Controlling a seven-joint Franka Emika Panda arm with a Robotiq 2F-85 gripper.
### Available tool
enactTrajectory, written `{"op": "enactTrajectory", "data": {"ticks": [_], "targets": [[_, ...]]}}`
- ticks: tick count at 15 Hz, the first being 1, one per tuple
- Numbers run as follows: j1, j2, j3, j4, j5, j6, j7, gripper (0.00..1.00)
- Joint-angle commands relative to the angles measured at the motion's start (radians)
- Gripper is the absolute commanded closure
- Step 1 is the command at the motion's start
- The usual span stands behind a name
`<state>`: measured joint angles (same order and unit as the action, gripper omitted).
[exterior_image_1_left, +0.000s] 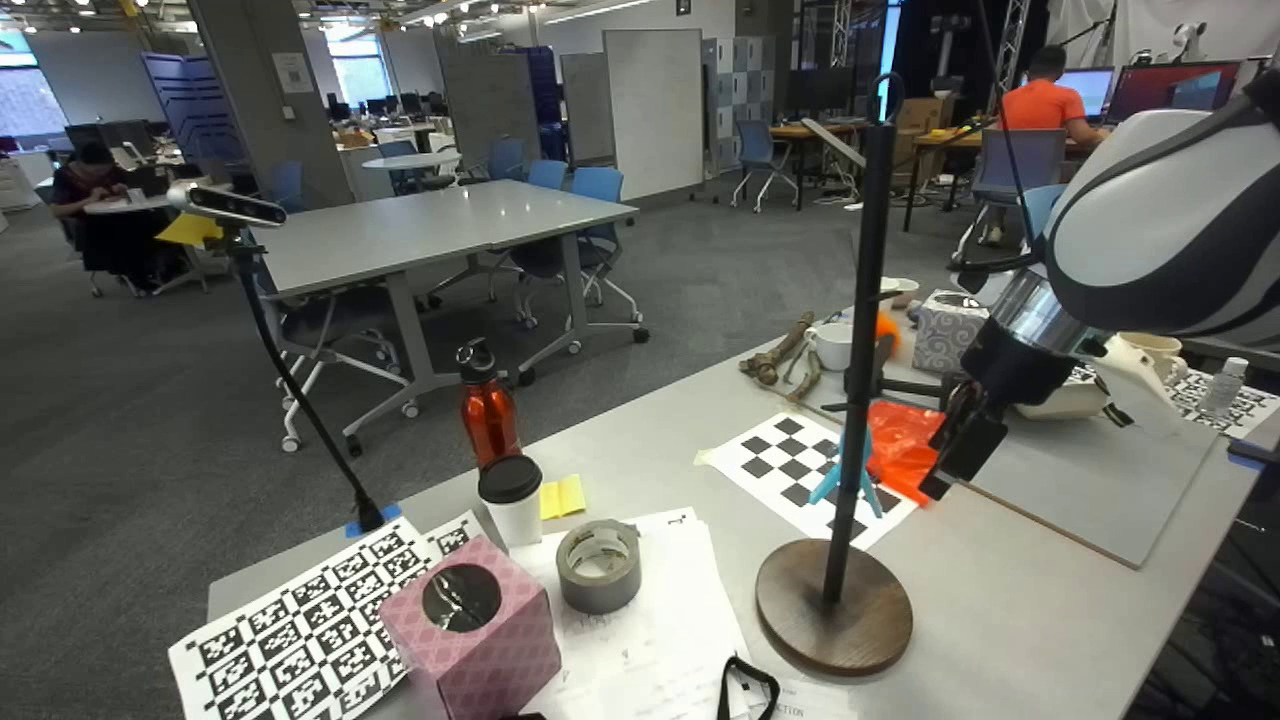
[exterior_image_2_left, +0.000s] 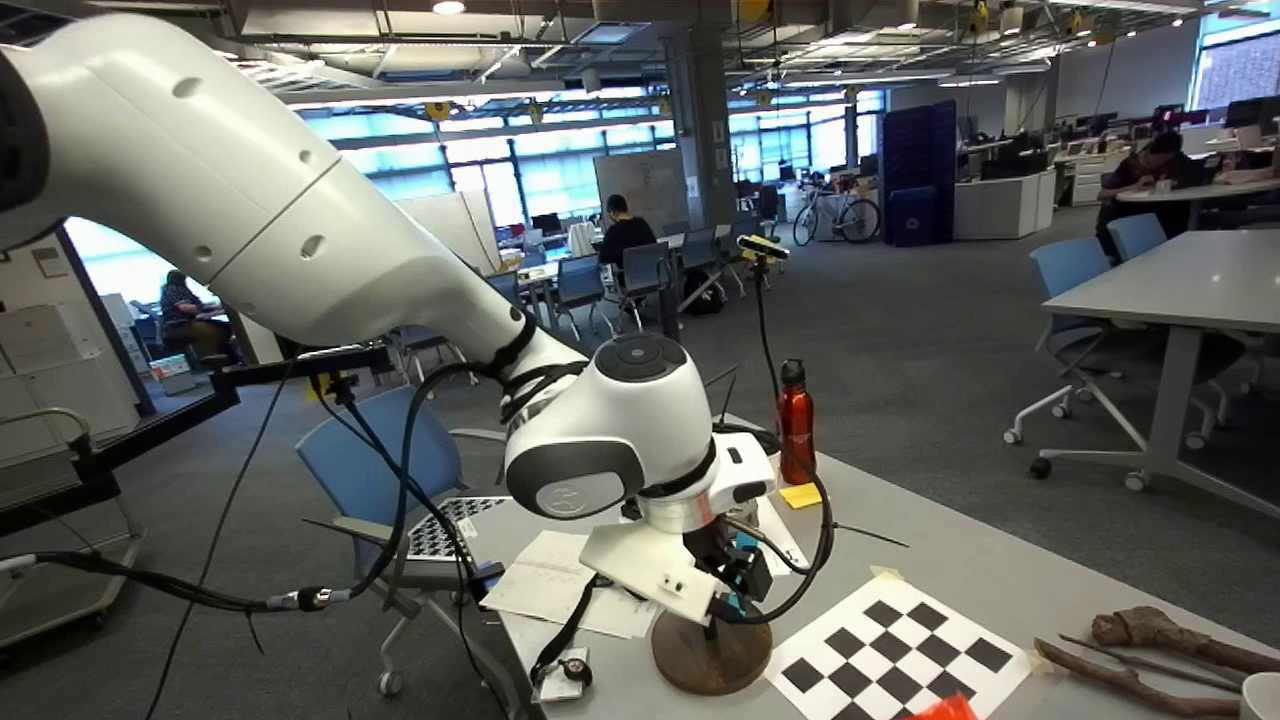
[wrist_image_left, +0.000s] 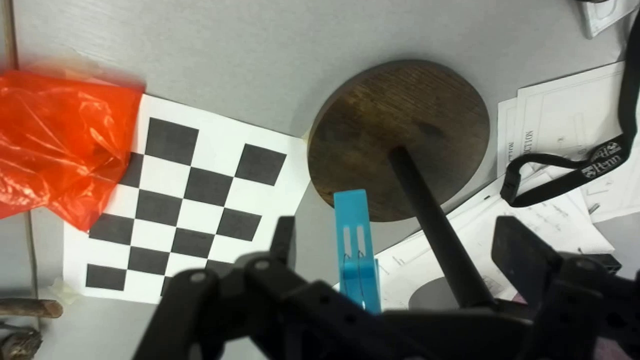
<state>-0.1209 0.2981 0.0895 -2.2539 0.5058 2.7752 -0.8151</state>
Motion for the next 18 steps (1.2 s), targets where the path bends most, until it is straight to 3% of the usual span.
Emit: {"op": "enactTrajectory", "data": {"ticks": [1, 7, 18], "targets": [[-0.027, 0.068, 0.026, 0.052, 0.040, 0.070, -0.028, 0.00], [-0.040, 0.132, 0.042, 0.098, 0.041, 0.150, -0.025, 0.00], [-0.072, 0.192, 0.093, 0.162, 0.039, 0.136, -0.036, 0.00]]}}
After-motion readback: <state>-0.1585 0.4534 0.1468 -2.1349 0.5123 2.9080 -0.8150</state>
